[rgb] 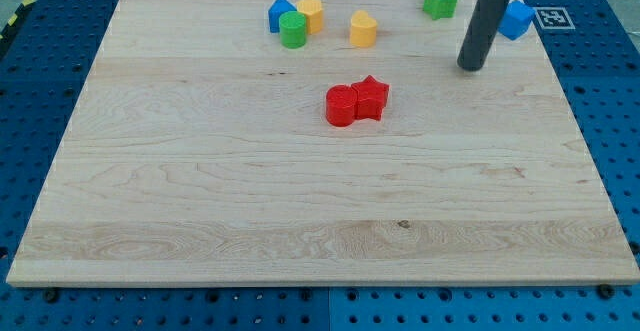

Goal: Move the blue cube down

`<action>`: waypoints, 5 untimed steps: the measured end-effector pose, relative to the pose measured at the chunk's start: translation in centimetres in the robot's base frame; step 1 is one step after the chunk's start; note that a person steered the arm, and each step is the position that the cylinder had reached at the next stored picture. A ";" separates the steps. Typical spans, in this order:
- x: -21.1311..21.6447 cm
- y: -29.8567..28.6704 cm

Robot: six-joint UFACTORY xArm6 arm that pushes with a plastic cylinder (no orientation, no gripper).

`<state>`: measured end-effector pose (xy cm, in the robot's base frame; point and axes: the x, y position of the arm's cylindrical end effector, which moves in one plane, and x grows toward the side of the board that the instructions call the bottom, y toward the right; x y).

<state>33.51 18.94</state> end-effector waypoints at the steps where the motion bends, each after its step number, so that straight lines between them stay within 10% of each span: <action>1: -4.1 0.1; 5: -10.2 6.2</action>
<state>23.35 25.17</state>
